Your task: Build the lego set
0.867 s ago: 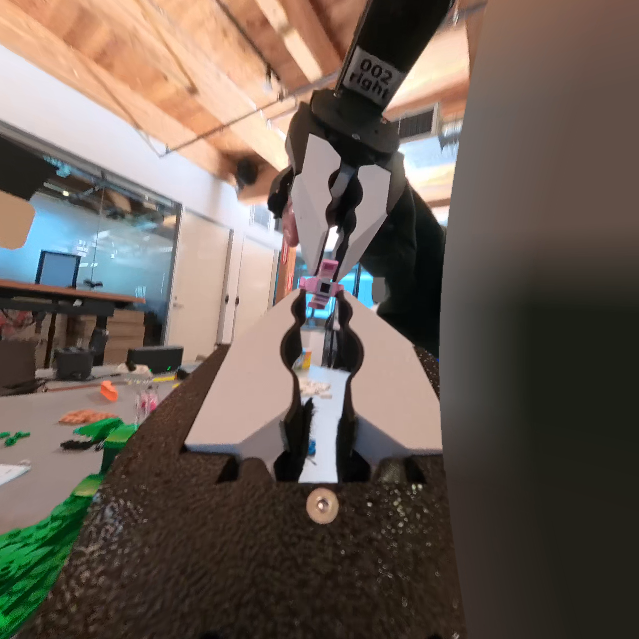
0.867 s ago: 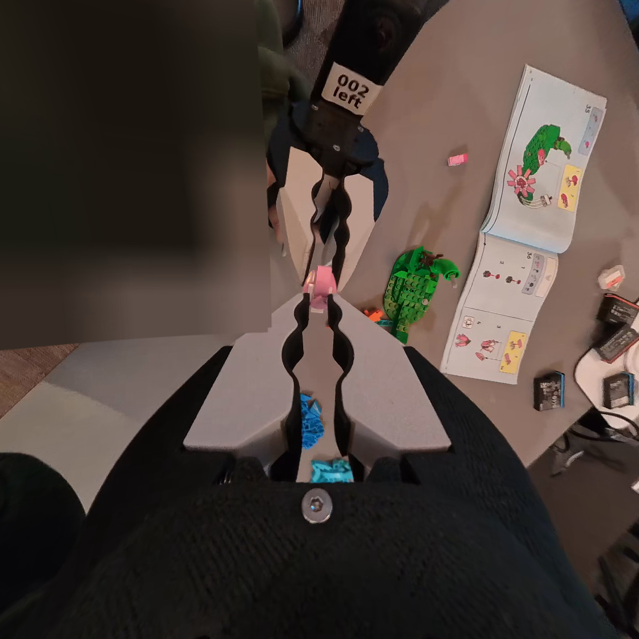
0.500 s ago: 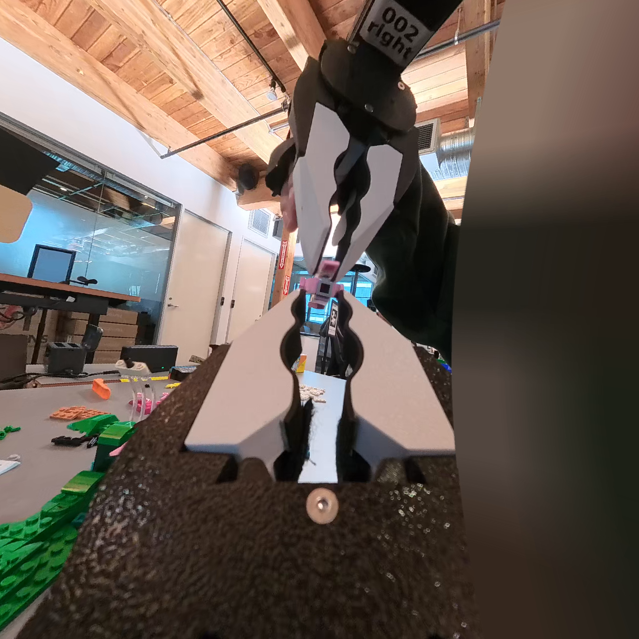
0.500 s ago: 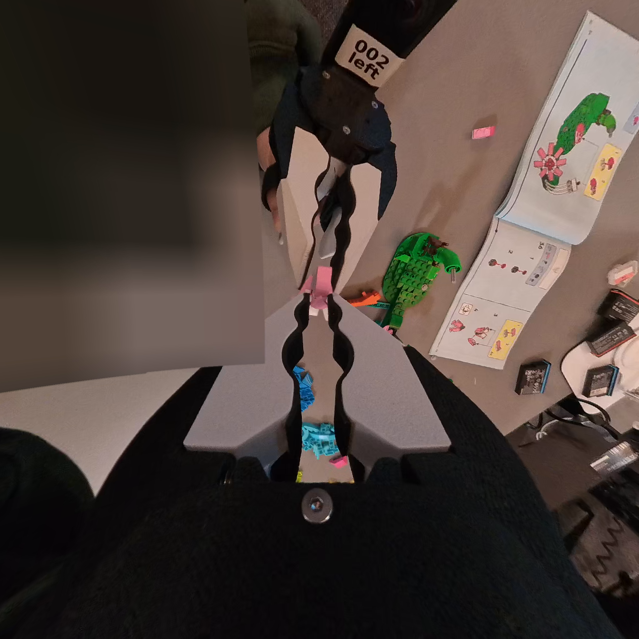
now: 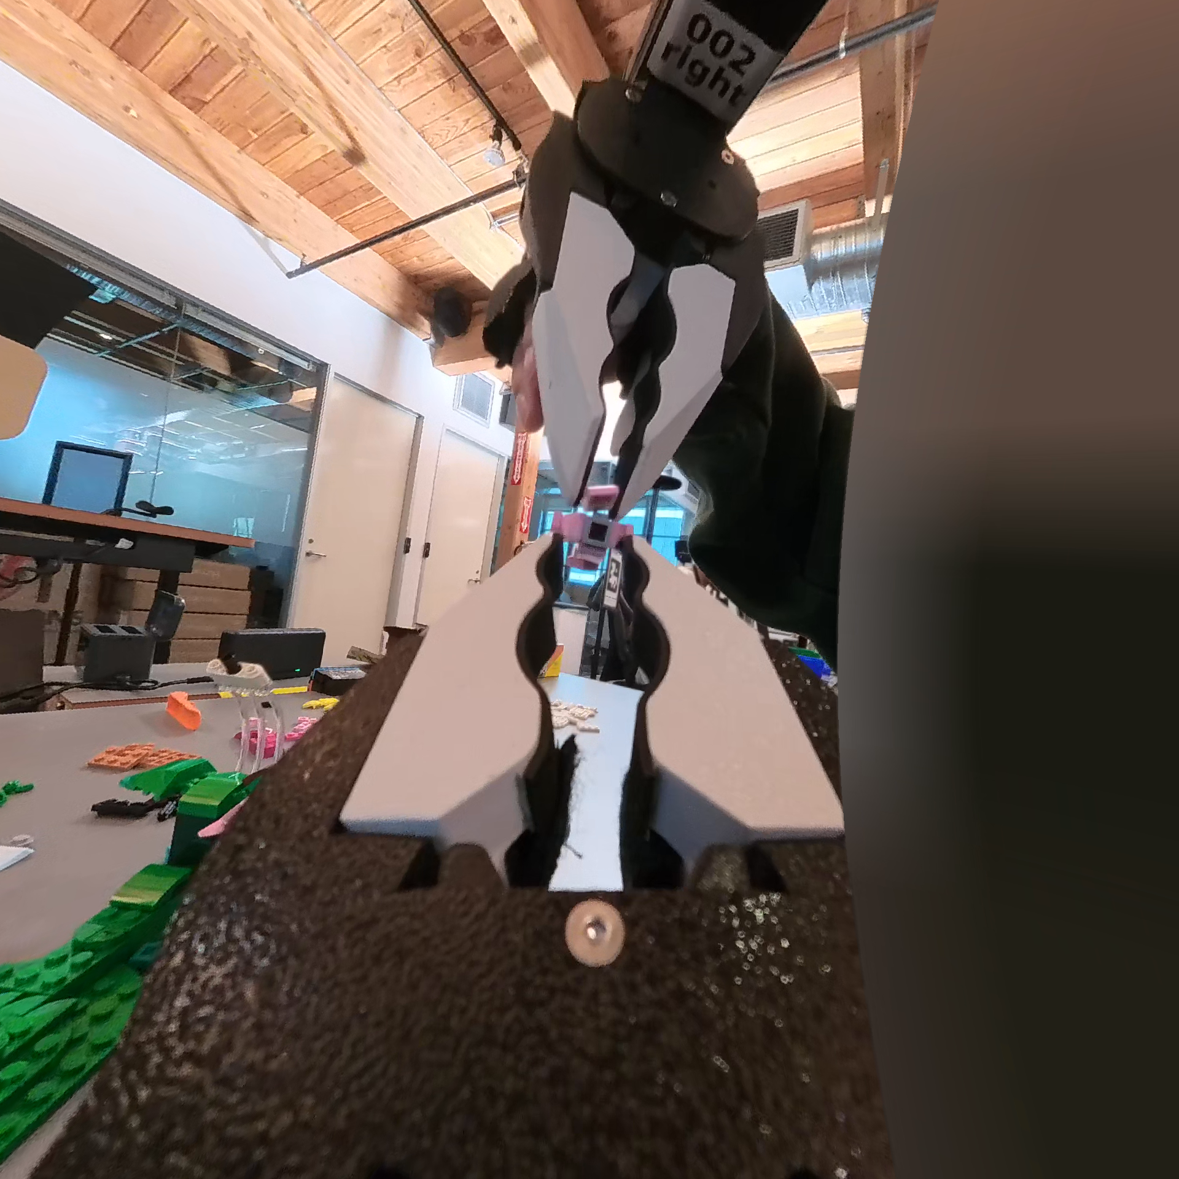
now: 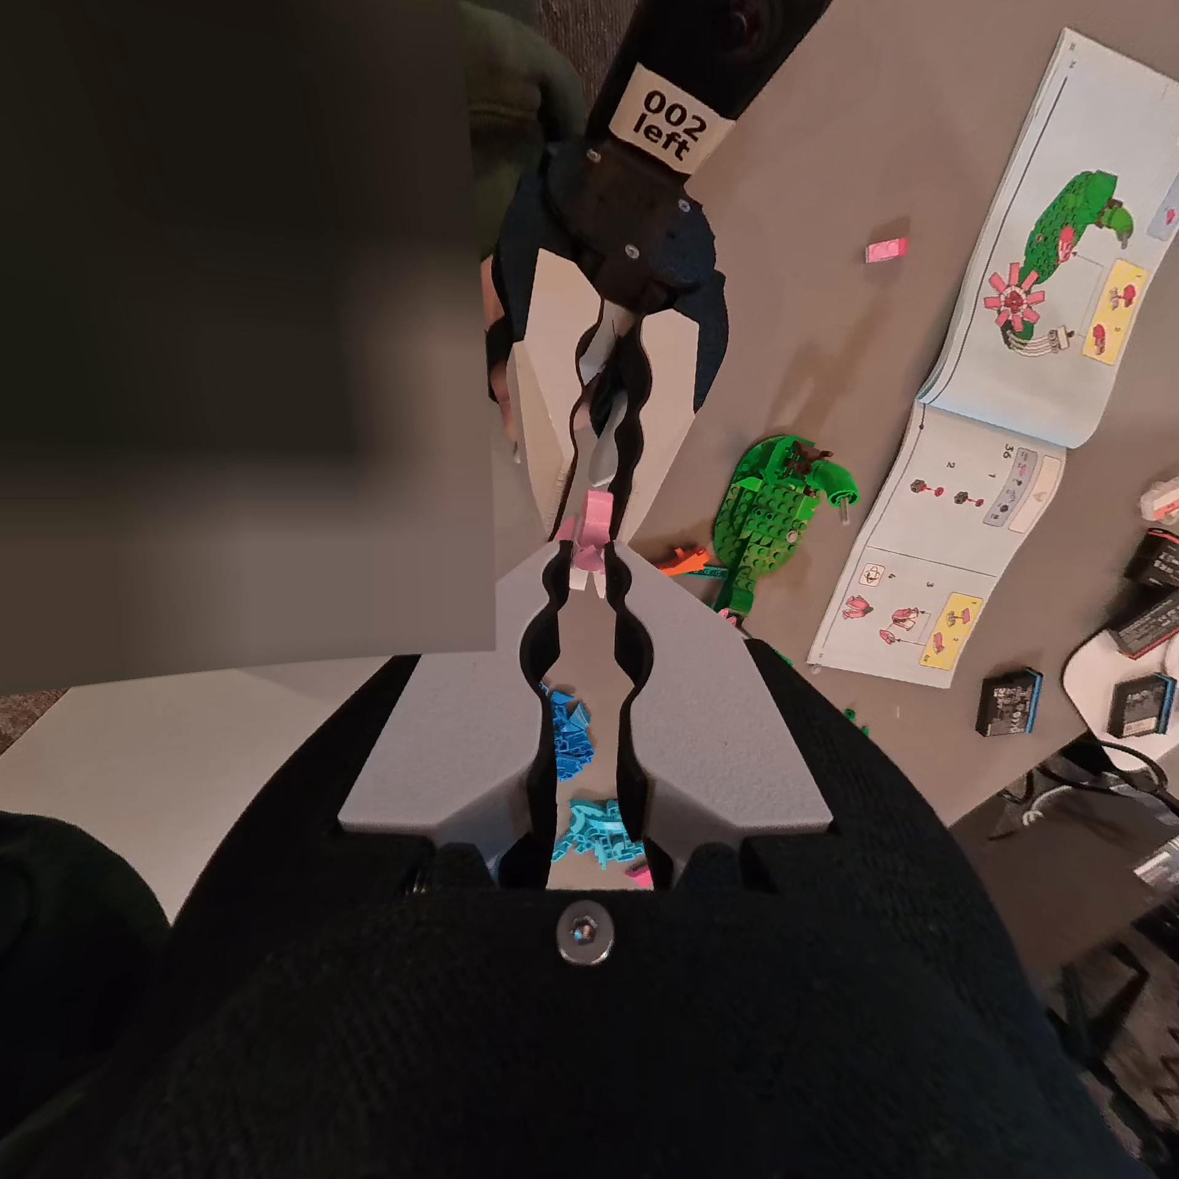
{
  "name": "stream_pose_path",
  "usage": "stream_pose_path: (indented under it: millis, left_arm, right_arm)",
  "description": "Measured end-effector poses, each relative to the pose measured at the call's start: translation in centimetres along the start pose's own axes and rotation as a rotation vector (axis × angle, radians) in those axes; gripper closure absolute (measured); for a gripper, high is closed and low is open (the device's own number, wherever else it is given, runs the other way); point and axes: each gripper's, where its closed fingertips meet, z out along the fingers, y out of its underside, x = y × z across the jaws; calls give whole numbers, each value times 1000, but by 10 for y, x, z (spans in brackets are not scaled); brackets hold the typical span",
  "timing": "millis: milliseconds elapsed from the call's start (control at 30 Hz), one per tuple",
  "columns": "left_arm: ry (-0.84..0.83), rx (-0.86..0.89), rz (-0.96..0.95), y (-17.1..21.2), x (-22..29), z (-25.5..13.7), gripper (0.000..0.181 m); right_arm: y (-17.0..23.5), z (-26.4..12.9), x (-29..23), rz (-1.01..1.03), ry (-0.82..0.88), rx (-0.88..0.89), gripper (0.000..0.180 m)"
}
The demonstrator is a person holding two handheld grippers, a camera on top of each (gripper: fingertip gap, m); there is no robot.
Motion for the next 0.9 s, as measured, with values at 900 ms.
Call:
stream_pose_path:
  millis: [900]
  left_arm:
    - [-7, -33, 2, 5, -1, 1, 165]
  right_arm:
    - [7, 1, -2, 12, 9, 0, 170]
